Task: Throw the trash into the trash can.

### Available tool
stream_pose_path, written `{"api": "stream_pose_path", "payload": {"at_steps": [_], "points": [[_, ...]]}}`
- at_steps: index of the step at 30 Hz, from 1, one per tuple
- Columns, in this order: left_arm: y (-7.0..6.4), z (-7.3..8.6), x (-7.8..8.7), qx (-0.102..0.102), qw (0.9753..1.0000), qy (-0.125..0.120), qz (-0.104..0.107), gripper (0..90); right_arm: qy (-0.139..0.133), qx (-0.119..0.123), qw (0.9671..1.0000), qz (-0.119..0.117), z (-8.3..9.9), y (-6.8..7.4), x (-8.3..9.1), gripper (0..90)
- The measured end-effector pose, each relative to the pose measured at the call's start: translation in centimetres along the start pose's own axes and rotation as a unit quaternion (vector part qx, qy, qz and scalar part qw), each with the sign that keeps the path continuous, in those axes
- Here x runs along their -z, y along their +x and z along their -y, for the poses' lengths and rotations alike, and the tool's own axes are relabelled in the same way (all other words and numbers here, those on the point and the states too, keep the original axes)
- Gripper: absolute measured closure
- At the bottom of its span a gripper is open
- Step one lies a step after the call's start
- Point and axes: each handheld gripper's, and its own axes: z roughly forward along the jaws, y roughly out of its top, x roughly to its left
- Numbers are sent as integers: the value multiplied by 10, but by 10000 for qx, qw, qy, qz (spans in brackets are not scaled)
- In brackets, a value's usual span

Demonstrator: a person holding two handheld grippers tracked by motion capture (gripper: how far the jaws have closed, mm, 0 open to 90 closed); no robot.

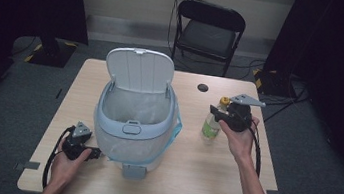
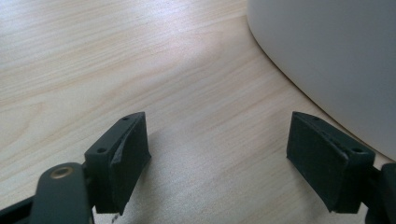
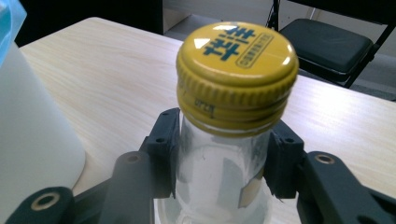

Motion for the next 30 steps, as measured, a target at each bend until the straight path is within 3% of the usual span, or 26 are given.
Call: {"api": "stream_pose_path", "payload": {"at_steps": [5,16,25,27,30], "points": [[0,0,0,0,10000,-1,-1,203,70,27,10000,-40,9,3,-1,534],[0,0,0,1,10000,-2,-2,202,-48,10,10000,-44,16,5,2,516],[0,0,0,-3,10000,1,14,199,-52,-155,9999,-18,24,2,-2,171],[0,0,0,-4,10000,2,14,200,-93,-310,9995,-13,30,1,0,146],[0,0,0,-5,10000,2,14,199,-18,-266,9996,-31,40,1,0,141]]}}
